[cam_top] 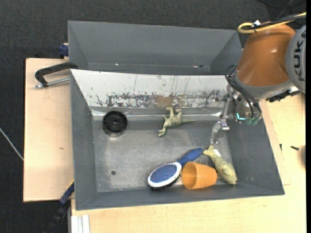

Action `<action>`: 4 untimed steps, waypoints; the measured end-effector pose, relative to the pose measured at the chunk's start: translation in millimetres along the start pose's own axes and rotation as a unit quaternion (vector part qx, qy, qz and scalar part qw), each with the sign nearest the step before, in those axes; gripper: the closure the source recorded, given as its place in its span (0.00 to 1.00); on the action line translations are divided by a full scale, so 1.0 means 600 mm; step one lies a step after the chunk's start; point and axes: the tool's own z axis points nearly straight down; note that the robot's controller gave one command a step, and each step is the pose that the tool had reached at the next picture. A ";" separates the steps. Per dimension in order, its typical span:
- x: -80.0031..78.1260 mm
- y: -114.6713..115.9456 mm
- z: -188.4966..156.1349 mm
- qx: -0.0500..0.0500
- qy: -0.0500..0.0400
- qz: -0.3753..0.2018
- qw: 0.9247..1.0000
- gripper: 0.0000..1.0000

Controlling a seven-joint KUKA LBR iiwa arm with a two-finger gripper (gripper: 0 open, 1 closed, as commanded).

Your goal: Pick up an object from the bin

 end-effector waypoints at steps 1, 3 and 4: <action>-0.046 0.053 0.180 0.000 -0.006 0.154 0.988 0.00; -0.046 0.208 0.134 0.000 -0.007 -0.114 0.993 0.00; -0.048 0.160 0.180 0.000 -0.008 -0.138 0.990 0.00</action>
Offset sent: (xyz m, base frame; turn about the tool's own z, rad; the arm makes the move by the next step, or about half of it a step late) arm 0.0247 0.0313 -0.1117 0.3097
